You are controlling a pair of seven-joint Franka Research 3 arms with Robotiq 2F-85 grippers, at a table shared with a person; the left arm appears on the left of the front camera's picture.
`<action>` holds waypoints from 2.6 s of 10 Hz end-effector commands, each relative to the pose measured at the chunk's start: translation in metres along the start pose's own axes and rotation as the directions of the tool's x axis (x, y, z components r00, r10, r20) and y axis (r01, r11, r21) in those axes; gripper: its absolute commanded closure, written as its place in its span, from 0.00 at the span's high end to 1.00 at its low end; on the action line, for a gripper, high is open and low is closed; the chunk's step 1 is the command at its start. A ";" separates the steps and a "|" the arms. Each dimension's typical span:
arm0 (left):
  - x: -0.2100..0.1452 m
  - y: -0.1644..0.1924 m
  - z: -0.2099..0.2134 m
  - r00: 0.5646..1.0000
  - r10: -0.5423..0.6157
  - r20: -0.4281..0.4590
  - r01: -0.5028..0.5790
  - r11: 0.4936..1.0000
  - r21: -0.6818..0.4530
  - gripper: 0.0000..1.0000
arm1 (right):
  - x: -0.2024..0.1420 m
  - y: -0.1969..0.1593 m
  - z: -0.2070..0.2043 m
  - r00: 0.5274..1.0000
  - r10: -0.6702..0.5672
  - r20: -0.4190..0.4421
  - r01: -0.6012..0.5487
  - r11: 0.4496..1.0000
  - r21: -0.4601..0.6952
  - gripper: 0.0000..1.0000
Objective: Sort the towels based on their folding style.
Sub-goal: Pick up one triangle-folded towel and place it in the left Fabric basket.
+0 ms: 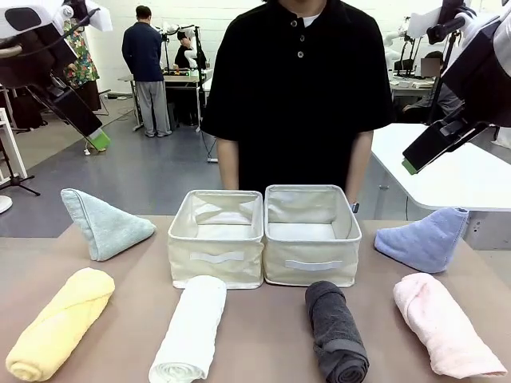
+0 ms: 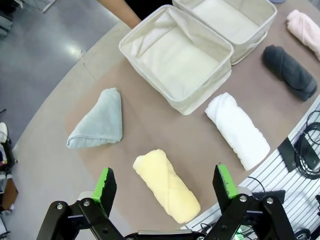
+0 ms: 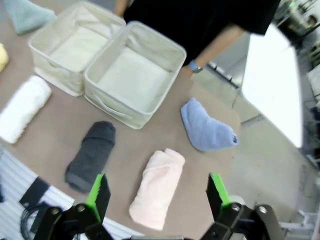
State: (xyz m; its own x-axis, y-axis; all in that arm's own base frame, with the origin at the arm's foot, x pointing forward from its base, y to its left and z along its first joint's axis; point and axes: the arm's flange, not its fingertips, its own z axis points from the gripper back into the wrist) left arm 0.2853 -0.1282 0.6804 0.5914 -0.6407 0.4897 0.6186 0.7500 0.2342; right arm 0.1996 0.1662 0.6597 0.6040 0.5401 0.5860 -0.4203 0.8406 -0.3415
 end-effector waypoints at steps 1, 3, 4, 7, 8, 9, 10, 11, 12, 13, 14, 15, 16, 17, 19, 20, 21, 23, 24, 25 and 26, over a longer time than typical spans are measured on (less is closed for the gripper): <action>-0.002 -0.006 0.010 1.000 -0.005 0.017 0.005 1.000 -0.011 1.00 | 0.000 0.003 0.005 1.000 0.007 0.011 -0.007 1.000 0.008 1.00; -0.002 -0.006 0.010 1.000 -0.005 0.017 0.005 1.000 -0.011 1.00 | 0.000 0.003 0.005 1.000 0.007 0.011 -0.007 1.000 0.008 1.00; -0.002 -0.006 0.010 1.000 -0.005 0.017 0.005 1.000 -0.011 1.00 | 0.000 0.003 0.005 1.000 0.007 0.011 -0.007 1.000 0.008 1.00; -0.005 0.045 -0.006 0.999 0.037 0.034 -0.034 0.995 -0.096 1.00 | 0.005 -0.114 -0.012 0.980 -0.169 -0.100 0.193 0.929 0.317 1.00; -0.019 0.085 -0.018 0.996 0.054 0.067 -0.042 0.984 -0.172 1.00 | -0.010 -0.172 -0.021 0.968 -0.229 -0.100 0.249 0.850 0.465 1.00; -0.039 0.122 -0.025 0.989 0.090 0.117 -0.052 0.953 -0.298 1.00 | -0.037 -0.227 -0.027 0.965 -0.260 -0.040 0.229 0.758 0.611 1.00; -0.059 0.151 -0.024 0.978 0.091 0.190 0.007 0.887 -0.462 1.00 | -0.064 -0.263 -0.028 0.963 -0.268 0.041 0.162 0.691 0.705 1.00; -0.082 0.180 -0.016 0.948 0.122 0.294 0.067 0.826 -0.559 1.00 | -0.092 -0.291 -0.028 0.953 -0.288 0.096 0.120 0.648 0.752 1.00; -0.104 0.207 -0.005 0.915 0.177 0.362 0.093 0.781 -0.617 1.00 | -0.117 -0.311 -0.030 0.940 -0.316 0.127 0.106 0.626 0.772 1.00; -0.126 0.230 0.005 0.886 0.201 0.418 0.116 0.777 -0.619 1.00 | -0.140 -0.326 -0.032 0.936 -0.317 0.156 0.084 0.628 0.774 1.00; -0.152 0.249 0.014 0.840 0.208 0.500 0.138 0.811 -0.568 1.00 | -0.162 -0.337 -0.034 0.931 -0.320 0.176 0.075 0.640 0.765 1.00; -0.171 0.262 0.021 0.807 0.206 0.553 0.172 0.814 -0.555 1.00 | -0.176 -0.344 -0.036 0.935 -0.302 0.185 0.057 0.644 0.763 1.00; -0.180 0.264 0.025 0.807 0.177 0.563 0.175 0.839 -0.515 1.00 | -0.183 -0.346 -0.038 0.940 -0.287 0.187 0.051 0.658 0.751 1.00; -0.182 0.260 0.028 0.812 0.148 0.565 0.169 0.867 -0.469 1.00 | -0.185 -0.345 -0.038 0.943 -0.271 0.195 0.041 0.674 0.738 1.00; -0.182 0.257 0.032 0.831 0.077 0.551 0.203 0.880 -0.429 1.00 | -0.182 -0.342 -0.034 0.943 -0.237 0.232 0.010 0.719 0.695 1.00; -0.181 0.256 0.032 0.846 0.061 0.530 0.208 0.877 -0.433 1.00 | -0.181 -0.341 -0.027 0.941 -0.221 0.256 -0.017 0.726 0.688 1.00; -0.178 0.252 0.031 0.855 0.047 0.516 0.213 0.877 -0.432 1.00 | -0.179 -0.339 -0.021 0.940 -0.208 0.272 -0.033 0.737 0.675 1.00; -0.177 0.256 0.028 0.848 0.077 0.525 0.193 0.876 -0.441 1.00 | -0.179 -0.343 -0.028 0.944 -0.223 0.241 -0.004 0.726 0.688 1.00; -0.177 0.256 0.028 0.848 0.077 0.525 0.193 0.876 -0.441 1.00 | -0.179 -0.343 -0.028 0.944 -0.223 0.241 -0.004 0.726 0.688 1.00; -0.177 0.256 0.028 0.848 0.077 0.525 0.193 0.876 -0.441 1.00 | -0.179 -0.343 -0.028 0.944 -0.223 0.241 -0.004 0.726 0.688 1.00; -0.177 0.256 0.028 0.848 0.077 0.525 0.193 0.876 -0.441 1.00 | -0.179 -0.343 -0.028 0.944 -0.223 0.241 -0.004 0.726 0.688 1.00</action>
State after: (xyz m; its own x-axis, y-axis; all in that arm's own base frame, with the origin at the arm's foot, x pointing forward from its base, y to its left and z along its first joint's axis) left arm 0.3228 0.1827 0.6757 0.3031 -0.4005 0.8647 0.8758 0.4748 -0.0870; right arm 0.2540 -0.2198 0.6483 0.5184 0.3157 0.7947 -0.7610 0.5942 0.2604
